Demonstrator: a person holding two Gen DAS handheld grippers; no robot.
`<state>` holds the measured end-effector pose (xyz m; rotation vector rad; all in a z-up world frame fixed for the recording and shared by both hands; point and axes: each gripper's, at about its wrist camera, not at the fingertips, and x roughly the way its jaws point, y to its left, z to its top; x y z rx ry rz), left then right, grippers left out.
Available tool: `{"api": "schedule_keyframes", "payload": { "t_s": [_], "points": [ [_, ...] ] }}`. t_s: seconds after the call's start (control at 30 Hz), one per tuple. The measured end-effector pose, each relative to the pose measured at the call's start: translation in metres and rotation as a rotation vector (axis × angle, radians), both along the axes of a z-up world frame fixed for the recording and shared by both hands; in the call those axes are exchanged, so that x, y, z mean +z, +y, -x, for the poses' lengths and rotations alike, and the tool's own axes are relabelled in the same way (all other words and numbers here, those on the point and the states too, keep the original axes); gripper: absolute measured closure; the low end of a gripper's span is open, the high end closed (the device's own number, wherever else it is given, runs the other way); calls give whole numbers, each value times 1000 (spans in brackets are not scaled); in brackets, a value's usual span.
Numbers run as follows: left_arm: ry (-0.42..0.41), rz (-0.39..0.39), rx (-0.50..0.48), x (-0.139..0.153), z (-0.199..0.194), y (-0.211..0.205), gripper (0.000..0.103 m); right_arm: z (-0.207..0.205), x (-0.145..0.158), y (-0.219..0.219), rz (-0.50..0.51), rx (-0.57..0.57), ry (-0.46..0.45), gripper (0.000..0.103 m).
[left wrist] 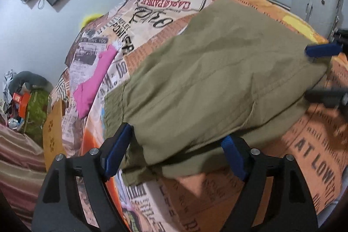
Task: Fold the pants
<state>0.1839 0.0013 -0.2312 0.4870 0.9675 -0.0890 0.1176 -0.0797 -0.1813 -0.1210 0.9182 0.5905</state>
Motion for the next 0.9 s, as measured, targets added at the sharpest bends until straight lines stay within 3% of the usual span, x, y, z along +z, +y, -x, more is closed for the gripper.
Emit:
{"api": "schedule_keyframes", "payload": {
  "t_s": [0.3,0.43,0.5,0.57,0.67,0.77,0.9],
  "points": [
    [-48,106,20,22,-12,8,24,-8,-5,21,28,46,-27,39],
    [-41,153,22,24,-12,9,41,-14,-5,21,28,46,-34,39],
    [-43,160,15,24,-10,6,47,-16,-4,18,20,40,-35,46],
    [-42,166,4,24,-8,3,60,-17,-3,18,13,42,-30,62],
    [-42,179,-7,26,-5,-2,70,-15,0,15,4,41,-34,77],
    [-45,187,-18,29,0,-3,73,-11,5,11,-6,39,-52,88],
    [-25,210,-30,28,7,-1,74,-4,12,6,-26,50,-71,93]
  ]
}}
